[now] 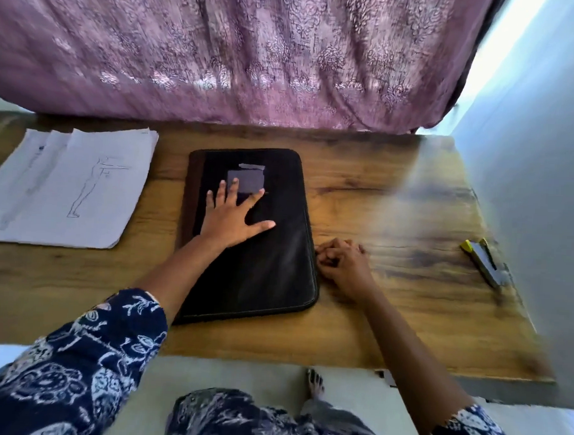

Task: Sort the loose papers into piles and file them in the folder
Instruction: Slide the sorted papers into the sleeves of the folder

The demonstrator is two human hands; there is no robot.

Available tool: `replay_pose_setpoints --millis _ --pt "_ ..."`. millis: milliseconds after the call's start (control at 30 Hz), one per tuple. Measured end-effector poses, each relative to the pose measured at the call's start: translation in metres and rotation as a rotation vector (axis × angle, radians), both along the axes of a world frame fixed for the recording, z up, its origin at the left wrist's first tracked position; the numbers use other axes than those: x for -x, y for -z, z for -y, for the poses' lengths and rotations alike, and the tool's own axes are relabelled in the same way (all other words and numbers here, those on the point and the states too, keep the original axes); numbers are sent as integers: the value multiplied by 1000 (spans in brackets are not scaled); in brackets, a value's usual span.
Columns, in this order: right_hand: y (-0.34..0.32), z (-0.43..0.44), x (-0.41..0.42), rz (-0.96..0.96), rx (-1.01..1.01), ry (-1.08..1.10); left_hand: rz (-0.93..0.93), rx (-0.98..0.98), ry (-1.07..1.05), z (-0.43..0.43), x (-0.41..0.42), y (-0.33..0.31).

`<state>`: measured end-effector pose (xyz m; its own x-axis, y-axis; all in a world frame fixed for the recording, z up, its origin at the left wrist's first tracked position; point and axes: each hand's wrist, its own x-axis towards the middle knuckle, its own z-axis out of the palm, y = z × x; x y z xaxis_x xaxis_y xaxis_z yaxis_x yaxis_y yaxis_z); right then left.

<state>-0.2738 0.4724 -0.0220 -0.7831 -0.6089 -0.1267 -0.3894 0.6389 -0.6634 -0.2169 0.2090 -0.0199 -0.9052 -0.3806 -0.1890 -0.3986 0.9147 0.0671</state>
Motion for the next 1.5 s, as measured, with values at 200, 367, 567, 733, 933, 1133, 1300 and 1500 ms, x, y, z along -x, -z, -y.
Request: replay_pose_setpoints --millis 200,367,567,733,933,1133,1300,1500 --pt "8 44 73 -5 -71 -58 -39 37 -17 4 3 8" --pt "5 79 114 -53 20 4 -70 4 -54 3 4 8" --pt "4 123 167 -67 -15 63 -57 6 -56 3 7 7" --pt "4 156 197 -58 -44 83 -47 8 -50 2 6 6" --pt "1 158 206 -82 -69 4 -122 -71 13 13 0 7" --pt "-4 164 224 -64 -107 -126 -177 -107 52 26 -6 8" --pt "-9 183 243 30 57 -172 -186 -66 64 28 -4 11" --pt "-3 191 262 58 51 -343 -295 -277 -49 36 2 7"
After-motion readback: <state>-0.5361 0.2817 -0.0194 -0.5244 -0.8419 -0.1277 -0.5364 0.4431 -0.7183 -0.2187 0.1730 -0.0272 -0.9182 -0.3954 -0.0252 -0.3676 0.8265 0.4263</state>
